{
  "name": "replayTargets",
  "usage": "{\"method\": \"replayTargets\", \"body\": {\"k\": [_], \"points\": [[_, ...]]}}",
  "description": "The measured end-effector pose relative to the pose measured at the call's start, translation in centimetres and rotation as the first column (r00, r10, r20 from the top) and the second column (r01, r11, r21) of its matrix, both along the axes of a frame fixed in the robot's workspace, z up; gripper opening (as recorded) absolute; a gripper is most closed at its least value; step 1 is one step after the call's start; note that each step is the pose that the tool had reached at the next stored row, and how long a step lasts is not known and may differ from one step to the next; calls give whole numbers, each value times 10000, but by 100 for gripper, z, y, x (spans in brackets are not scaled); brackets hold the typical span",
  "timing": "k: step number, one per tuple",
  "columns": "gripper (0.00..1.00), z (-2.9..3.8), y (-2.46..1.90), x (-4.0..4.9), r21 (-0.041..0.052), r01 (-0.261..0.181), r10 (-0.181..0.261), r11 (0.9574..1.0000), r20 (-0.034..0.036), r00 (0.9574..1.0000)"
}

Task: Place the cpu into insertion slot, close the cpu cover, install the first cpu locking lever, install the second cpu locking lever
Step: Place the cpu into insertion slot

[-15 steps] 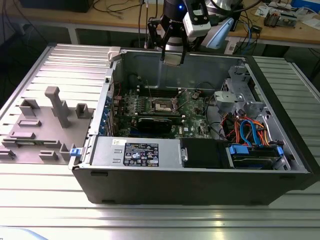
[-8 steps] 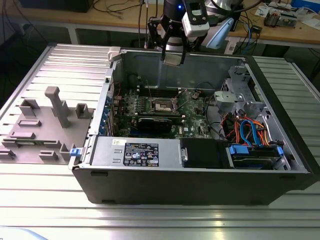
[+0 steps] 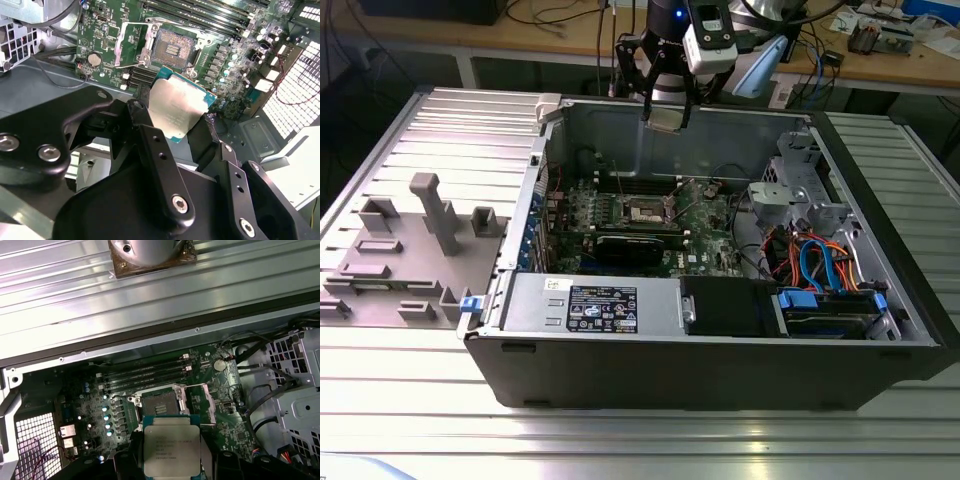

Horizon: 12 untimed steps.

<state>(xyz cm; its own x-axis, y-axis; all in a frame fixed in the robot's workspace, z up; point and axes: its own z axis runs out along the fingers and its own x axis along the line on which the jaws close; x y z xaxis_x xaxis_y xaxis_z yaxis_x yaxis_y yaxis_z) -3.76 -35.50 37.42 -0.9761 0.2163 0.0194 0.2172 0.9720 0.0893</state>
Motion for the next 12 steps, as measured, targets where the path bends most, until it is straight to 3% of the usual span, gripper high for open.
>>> {"method": "replayTargets", "body": {"k": [12], "points": [[54,0,0,0,0,130,-130,9999,0,9999]]}}
